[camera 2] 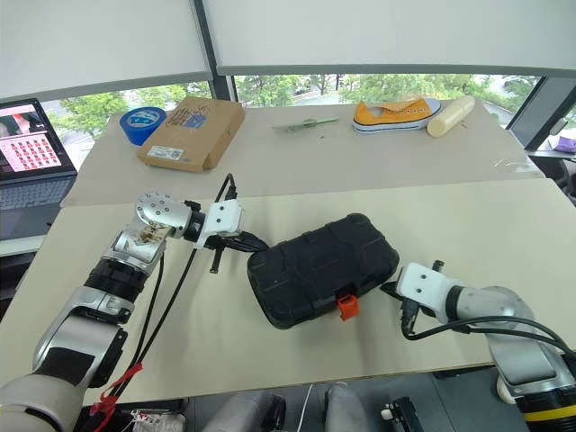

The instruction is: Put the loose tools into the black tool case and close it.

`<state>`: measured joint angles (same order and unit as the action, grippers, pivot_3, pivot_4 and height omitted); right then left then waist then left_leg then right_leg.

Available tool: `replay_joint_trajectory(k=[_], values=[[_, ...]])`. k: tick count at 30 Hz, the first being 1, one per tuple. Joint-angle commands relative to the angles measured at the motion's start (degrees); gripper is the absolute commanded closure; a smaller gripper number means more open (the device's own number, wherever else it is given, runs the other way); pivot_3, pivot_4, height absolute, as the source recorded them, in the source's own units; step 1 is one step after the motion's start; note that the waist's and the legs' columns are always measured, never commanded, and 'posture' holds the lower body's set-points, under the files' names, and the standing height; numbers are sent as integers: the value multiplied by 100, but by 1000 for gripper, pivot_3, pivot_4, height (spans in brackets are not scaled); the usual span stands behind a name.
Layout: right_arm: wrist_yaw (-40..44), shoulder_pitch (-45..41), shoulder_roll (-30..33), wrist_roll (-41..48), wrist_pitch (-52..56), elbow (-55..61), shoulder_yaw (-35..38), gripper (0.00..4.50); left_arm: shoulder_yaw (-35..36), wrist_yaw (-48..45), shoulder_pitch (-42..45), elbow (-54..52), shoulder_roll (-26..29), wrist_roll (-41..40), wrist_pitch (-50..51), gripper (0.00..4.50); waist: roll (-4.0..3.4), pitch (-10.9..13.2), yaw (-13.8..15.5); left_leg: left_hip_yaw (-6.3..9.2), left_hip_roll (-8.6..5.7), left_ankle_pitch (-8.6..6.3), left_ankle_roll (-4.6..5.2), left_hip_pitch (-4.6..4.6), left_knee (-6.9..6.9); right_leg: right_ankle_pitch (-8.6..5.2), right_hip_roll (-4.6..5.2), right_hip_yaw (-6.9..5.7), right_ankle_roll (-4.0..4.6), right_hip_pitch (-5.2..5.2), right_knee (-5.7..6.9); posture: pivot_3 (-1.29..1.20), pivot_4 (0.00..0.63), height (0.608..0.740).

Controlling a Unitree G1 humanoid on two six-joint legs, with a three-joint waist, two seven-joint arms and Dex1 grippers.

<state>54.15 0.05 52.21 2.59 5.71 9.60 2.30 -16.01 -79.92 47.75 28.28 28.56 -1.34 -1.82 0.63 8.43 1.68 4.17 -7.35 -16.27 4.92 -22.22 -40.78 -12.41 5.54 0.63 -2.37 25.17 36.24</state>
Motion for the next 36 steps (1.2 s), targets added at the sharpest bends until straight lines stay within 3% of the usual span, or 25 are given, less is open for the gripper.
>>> replay_joint_trajectory(k=[1, 4, 8, 21, 31, 36], values=[[364, 160, 228, 362, -110, 98, 359, 4500, 83, -63, 47, -487, -162, -362, 513, 4424, 0, 0, 0, 0, 0, 0, 0, -2, 0, 0, 0, 0, 0, 2, 0, 0, 150, 735], [898, 374, 454, 946, 63, 321, 699, 4500, 91, -204, 54, -1120, -246, -703, 1164, 4424, 1, 1, 14, 0, 0, 0, 0, -11, -3, 0, 1, 0, 0, 7, -1, 0, 150, 735], [1144, 462, 434, 1553, 505, 882, 746, 4500, -412, -253, -181, -1457, -249, -333, 729, 4424, 0, 0, -18, 0, 4, -2, 3, -6, -4, 0, 0, 10, 0, -2, -5, 0, 150, 735], [575, 223, -51, 745, 485, 991, -375, 4500, -933, 374, -273, -987, -444, 371, -609, 4424, 0, -1, 11, -2, 10, -3, 2, 13, -4, 5, 5, 16, 7, -15, -4, 0, 150, 735], [152, -238, -670, 453, 501, 721, -753, 4500, -952, 413, -309, -1178, -511, 264, -382, 4424, 3, -10, -28, -6, 14, -3, 1, 32, 1, 5, -11, 16, 7, -24, 1, 0, 150, 735], [264, -180, -596, 493, 614, 892, -740, 4500, -979, 420, -319, -1196, -519, 282, -428, 4424, 2, -12, -66, -5, 14, -2, 1, 34, 1, 6, -11, 16, 8, -26, 1, 0, 150, 735]])
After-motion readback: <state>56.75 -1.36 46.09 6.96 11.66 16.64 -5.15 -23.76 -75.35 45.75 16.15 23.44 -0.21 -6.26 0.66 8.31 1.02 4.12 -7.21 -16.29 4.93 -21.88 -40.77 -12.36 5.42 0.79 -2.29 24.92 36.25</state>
